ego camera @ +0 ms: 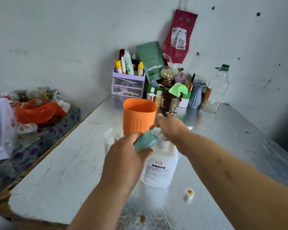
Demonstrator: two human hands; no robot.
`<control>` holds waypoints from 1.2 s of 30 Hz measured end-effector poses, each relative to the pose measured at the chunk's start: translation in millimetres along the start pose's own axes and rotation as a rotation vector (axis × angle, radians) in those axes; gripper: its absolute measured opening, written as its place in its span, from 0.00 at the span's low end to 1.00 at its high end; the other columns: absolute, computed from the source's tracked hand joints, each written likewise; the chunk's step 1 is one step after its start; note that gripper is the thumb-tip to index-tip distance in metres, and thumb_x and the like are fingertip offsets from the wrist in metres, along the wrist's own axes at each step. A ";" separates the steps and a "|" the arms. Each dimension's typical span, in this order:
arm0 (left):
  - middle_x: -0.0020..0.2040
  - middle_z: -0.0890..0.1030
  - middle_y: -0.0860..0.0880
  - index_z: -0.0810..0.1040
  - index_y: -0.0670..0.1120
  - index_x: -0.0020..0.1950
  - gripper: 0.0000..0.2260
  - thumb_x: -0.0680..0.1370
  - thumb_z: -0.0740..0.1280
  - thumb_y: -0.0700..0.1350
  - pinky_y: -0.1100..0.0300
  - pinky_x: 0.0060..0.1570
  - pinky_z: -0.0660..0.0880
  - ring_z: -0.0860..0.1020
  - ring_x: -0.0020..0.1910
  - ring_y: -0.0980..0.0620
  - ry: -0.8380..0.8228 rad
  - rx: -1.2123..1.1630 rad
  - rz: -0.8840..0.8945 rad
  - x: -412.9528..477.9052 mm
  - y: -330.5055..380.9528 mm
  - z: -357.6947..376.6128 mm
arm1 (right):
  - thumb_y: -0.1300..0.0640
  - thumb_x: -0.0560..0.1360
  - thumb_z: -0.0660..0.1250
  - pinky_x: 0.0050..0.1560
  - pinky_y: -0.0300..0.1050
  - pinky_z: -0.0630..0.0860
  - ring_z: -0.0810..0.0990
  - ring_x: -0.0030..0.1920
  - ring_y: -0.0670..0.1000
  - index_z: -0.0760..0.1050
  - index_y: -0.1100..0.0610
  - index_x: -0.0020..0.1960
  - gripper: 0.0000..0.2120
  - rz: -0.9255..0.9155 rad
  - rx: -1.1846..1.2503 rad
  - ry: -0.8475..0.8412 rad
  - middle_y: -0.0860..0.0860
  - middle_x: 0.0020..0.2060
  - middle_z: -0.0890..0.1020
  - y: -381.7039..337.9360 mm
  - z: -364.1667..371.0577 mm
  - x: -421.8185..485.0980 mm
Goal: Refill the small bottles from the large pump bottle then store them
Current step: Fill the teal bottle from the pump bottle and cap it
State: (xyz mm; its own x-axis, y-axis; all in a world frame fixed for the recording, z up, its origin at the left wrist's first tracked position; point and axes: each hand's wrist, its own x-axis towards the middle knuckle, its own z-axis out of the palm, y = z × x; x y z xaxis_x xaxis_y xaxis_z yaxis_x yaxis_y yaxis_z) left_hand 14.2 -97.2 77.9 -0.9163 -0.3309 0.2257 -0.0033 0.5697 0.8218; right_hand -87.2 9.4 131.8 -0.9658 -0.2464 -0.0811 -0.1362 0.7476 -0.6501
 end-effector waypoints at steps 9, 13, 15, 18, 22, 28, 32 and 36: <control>0.52 0.82 0.57 0.77 0.59 0.61 0.16 0.74 0.72 0.53 0.52 0.50 0.79 0.81 0.48 0.56 -0.007 0.020 -0.001 -5.6 0.4 -1.7 | 0.57 0.83 0.46 0.46 0.47 0.73 0.77 0.48 0.56 0.73 0.66 0.64 0.21 0.046 0.144 0.014 0.60 0.57 0.79 -7.6 -4.0 -10.9; 0.53 0.82 0.57 0.77 0.59 0.62 0.16 0.74 0.72 0.53 0.52 0.51 0.79 0.81 0.47 0.55 -0.016 0.035 0.000 -7.0 -0.1 -3.6 | 0.47 0.83 0.46 0.35 0.40 0.66 0.74 0.41 0.49 0.81 0.63 0.54 0.29 0.139 0.318 0.010 0.52 0.44 0.80 -13.0 -6.7 -14.8; 0.53 0.82 0.57 0.77 0.59 0.62 0.16 0.74 0.72 0.53 0.52 0.51 0.80 0.81 0.47 0.54 -0.019 0.034 0.000 -7.1 0.2 -3.7 | 0.47 0.83 0.46 0.36 0.41 0.68 0.73 0.42 0.50 0.81 0.62 0.54 0.28 0.135 0.285 0.006 0.53 0.44 0.80 -13.8 -6.3 -15.1; 0.53 0.82 0.57 0.76 0.59 0.62 0.16 0.75 0.72 0.53 0.52 0.51 0.79 0.81 0.48 0.55 -0.012 0.036 0.005 -5.9 -0.1 -2.5 | 0.52 0.83 0.47 0.42 0.45 0.73 0.73 0.41 0.51 0.78 0.65 0.58 0.24 0.073 0.160 0.018 0.57 0.51 0.81 -13.2 -5.6 -11.4; 0.55 0.82 0.58 0.76 0.59 0.63 0.17 0.75 0.72 0.54 0.54 0.53 0.79 0.80 0.50 0.56 0.000 0.017 0.004 -5.5 -1.1 -2.0 | 0.52 0.84 0.47 0.40 0.43 0.71 0.74 0.41 0.50 0.78 0.64 0.58 0.24 0.080 0.191 -0.002 0.56 0.49 0.81 -10.8 -7.7 -11.7; 0.51 0.81 0.60 0.77 0.58 0.63 0.18 0.74 0.72 0.53 0.55 0.51 0.79 0.80 0.48 0.57 0.017 -0.021 -0.005 -3.5 1.6 -2.3 | 0.59 0.83 0.47 0.48 0.45 0.71 0.72 0.48 0.54 0.70 0.65 0.66 0.19 0.006 0.072 -0.006 0.62 0.59 0.76 -10.0 -7.8 -9.5; 0.51 0.82 0.58 0.77 0.58 0.63 0.18 0.74 0.73 0.52 0.53 0.51 0.79 0.80 0.49 0.57 0.029 -0.021 0.003 -2.1 2.7 -2.8 | 0.61 0.83 0.49 0.46 0.47 0.72 0.69 0.42 0.55 0.70 0.67 0.66 0.18 -0.024 0.027 0.004 0.63 0.51 0.75 -7.0 -6.4 -4.2; 0.51 0.82 0.58 0.77 0.57 0.63 0.18 0.74 0.73 0.52 0.52 0.50 0.79 0.80 0.48 0.57 0.026 -0.018 0.006 -2.0 1.6 -0.6 | 0.62 0.82 0.49 0.58 0.54 0.72 0.66 0.46 0.55 0.70 0.68 0.66 0.18 -0.029 -0.026 0.015 0.69 0.60 0.74 -2.6 -4.4 1.9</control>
State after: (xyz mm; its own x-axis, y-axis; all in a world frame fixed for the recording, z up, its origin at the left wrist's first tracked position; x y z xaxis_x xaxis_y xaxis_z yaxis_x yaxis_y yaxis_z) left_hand 16.3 -96.2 79.0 -0.9055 -0.3469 0.2445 0.0099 0.5585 0.8294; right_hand -89.7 9.6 136.6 -0.9645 -0.2590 -0.0506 -0.1697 0.7557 -0.6325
